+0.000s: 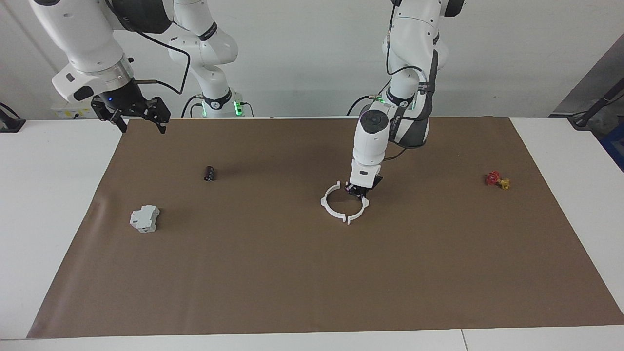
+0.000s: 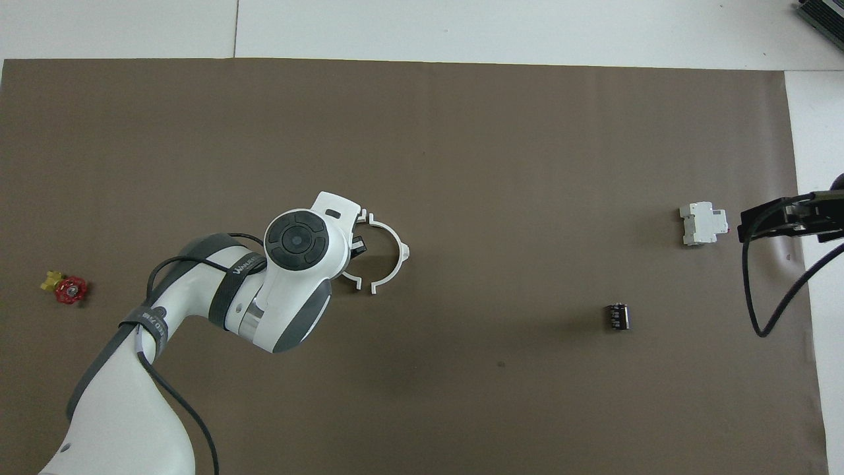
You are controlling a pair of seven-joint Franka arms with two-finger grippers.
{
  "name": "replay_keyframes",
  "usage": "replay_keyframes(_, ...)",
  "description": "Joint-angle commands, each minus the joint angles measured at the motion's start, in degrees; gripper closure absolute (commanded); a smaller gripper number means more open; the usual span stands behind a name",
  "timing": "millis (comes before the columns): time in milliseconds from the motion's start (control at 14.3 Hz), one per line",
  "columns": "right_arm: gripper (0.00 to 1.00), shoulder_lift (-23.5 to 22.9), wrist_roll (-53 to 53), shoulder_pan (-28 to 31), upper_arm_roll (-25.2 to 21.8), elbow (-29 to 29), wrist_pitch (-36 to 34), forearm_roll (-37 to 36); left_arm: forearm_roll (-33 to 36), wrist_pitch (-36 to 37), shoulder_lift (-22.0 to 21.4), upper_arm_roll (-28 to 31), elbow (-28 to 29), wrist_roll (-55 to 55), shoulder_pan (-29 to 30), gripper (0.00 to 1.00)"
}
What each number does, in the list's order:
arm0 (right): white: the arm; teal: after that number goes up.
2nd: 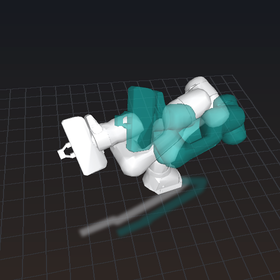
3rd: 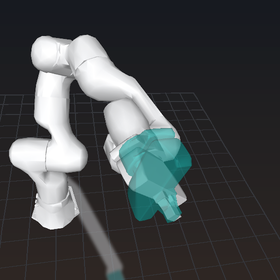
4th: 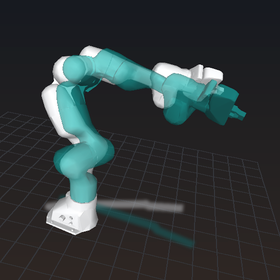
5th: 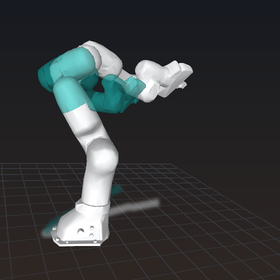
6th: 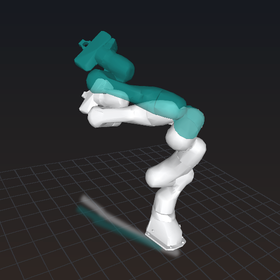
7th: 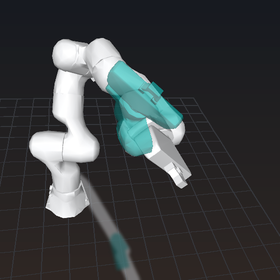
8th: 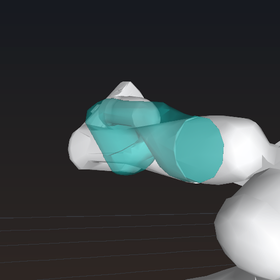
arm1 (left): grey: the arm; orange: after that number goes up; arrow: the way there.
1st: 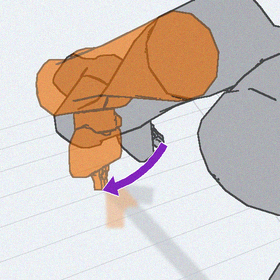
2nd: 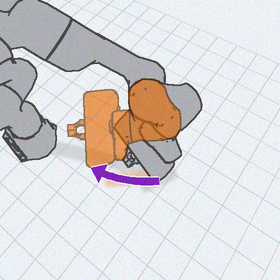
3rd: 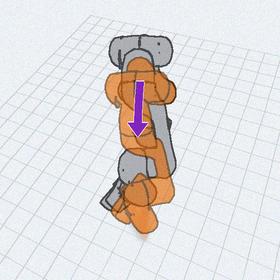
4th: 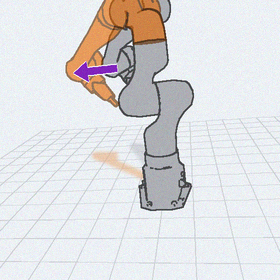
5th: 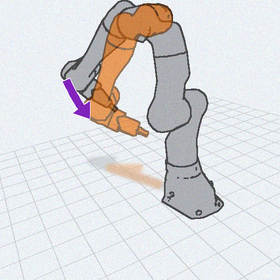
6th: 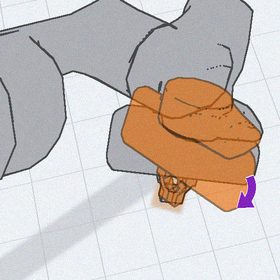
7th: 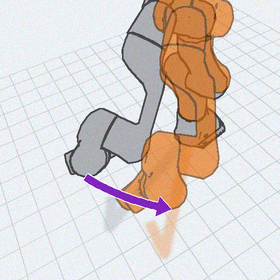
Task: Assemble drain pipe with both arms
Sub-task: 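Press the held half onto the placed half forming a ring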
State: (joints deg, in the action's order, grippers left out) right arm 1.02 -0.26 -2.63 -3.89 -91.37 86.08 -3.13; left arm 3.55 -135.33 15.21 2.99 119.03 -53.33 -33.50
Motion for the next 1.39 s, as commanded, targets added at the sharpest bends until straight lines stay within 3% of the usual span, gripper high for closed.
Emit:
replay_keyframes(0, 0.0, 1.53, 1.67, 0.78, 0.37, -1.79, 1.19, 1.11, 0.49, -0.19, -2.03, 0.79, 2.61, -0.11, -1.12, 1.0)
replay_keyframes(558, 0.0, 1.53, 1.67, 0.7, 0.37, -1.79, 1.19, 1.02, 0.49, -2.39, -2.03, 0.61, 3.05, -8.88, -1.21, 1.0)
replay_keyframes(1324, 0.0, 1.53, 1.67, 0.78, 0.37, -1.79, 1.19, 1.02, 0.49, -3.54, -2.03, 0.61, 3.66, -7.33, -2.71, 1.0)
